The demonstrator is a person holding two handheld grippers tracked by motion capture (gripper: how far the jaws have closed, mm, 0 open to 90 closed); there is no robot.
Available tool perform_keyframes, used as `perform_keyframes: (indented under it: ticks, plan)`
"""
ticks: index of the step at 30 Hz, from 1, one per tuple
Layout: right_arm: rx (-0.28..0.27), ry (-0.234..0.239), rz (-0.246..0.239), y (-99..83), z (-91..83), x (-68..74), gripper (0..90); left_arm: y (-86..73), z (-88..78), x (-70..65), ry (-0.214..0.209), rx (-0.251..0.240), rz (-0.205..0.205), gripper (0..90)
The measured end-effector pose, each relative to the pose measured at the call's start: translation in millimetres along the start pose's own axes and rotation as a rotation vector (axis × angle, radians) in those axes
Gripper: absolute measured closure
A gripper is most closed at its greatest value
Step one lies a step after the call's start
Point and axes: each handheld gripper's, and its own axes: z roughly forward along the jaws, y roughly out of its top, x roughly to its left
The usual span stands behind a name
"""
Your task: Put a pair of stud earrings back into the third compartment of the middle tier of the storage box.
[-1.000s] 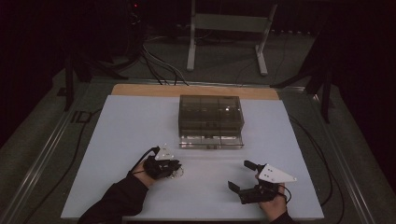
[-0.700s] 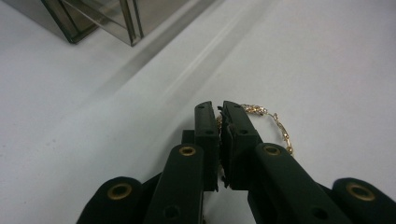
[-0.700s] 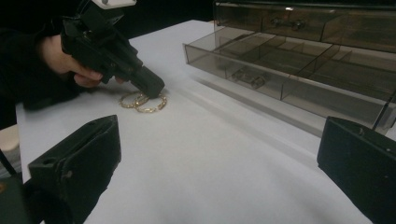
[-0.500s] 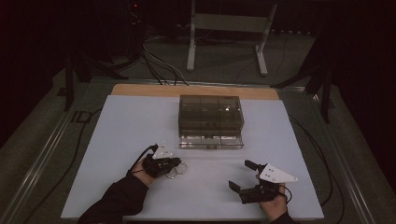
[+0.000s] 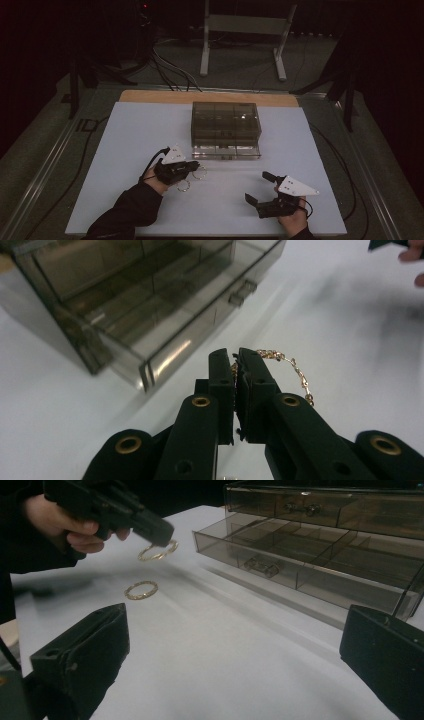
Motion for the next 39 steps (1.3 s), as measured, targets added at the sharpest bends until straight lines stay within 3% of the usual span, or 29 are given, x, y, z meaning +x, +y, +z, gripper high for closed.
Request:
perform_keyframes:
  ticks: [17, 27, 39]
  plan:
    - [0.000, 0.001, -0.009, -0.3, 1.1, 1.9, 0.0, 49.9, 27.7, 3.3, -0.014, -0.031, 0.012, 87.4]
    - [-0.006, -0.001, -0.010, 0.4, -0.5, 1.3, 0.0, 79.9, 54.4, 3.7, -0.034, -0.053, -0.020, 87.3]
    - [-0.009, 0.002, -0.004, 0.5, -2.0, 1.0, 0.0, 97.6, 87.1, 0.1, -0.029, -0.048, -0.033, 87.2]
